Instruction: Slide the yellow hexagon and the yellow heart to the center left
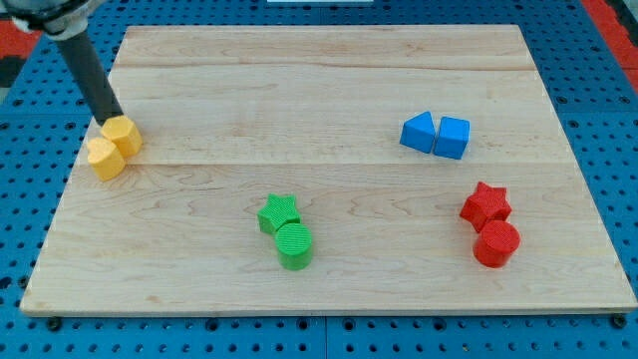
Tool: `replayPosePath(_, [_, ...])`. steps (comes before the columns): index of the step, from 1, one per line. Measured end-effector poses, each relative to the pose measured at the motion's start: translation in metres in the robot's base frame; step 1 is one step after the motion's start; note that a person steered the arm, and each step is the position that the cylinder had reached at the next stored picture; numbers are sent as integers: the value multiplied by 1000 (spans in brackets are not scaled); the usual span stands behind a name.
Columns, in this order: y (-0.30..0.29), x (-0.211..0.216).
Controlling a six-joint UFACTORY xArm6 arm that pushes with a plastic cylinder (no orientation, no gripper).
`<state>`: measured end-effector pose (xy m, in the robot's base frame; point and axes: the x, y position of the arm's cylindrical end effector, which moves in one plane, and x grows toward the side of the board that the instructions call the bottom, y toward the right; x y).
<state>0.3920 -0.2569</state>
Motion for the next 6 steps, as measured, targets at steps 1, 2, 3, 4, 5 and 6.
replayPosePath(1, [0,13])
replayPosePath(2, [5,-14])
replayPosePath(3, [27,-34])
replayPosePath(4, [42,-21])
replayPosePath(5, [54,-4])
replayPosePath(6, [47,24])
